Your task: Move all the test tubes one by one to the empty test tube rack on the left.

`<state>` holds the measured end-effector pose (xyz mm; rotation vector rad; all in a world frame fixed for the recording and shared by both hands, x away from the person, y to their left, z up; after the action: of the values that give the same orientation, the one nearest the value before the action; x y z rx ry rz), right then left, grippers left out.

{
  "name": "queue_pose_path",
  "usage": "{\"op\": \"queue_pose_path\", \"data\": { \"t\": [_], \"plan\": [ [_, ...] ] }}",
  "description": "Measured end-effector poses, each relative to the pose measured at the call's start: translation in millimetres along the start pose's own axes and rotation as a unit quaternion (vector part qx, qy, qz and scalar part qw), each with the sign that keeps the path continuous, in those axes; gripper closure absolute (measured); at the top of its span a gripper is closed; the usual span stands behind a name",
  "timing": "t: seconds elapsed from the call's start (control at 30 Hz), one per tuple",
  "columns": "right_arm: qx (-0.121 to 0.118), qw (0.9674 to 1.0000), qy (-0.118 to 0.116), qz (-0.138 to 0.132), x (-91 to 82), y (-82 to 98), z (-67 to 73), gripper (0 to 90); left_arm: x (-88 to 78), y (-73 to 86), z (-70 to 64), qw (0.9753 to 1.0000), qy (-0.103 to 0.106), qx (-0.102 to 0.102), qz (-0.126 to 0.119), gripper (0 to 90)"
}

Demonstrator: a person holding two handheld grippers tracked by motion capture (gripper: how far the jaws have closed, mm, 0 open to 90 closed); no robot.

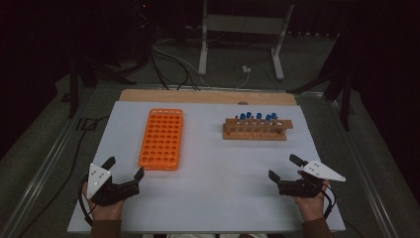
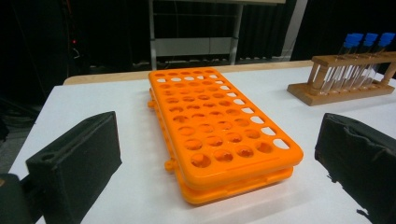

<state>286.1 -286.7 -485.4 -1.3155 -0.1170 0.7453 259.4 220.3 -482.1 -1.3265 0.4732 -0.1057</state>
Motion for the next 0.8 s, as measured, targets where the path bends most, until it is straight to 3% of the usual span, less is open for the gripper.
{"op": "queue_pose_path", "data": {
  "t": [0.27, 0.4, 0.8],
  "plan": [
    [-0.002, 1.0, 0.002, -0.001, -2.7, -0.4, 2.6, 0.2, -1.2, 3.2, 5.0, 0.9999, -0.009, -0.011, 0.001, 1.3],
    [0.002, 1.0, 0.003, -0.003, -1.7, -2.7, 6.4, 0.3, -1.5, 3.8, 5.3, 0.9998, -0.02, 0.004, 0.009, 0.8],
    [0.007, 0.9998, -0.016, 0.004, 4.5, -28.4, 19.4, 0.2, 0.6, 4.8, 5.0, 0.9995, -0.024, 0.013, 0.017, 0.8]
  ]
}}
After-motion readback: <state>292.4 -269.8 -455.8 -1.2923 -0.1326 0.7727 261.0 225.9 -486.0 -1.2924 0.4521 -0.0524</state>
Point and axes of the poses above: each handheld gripper's, and its own axes: x roughly forward along the jaws, y roughly out of its underside, z roughly to its left, the point moved 4 cm from there along x, roughly forward along the jaws, and after that the axes turned 13 degrees about x, right-handed, at the moved point
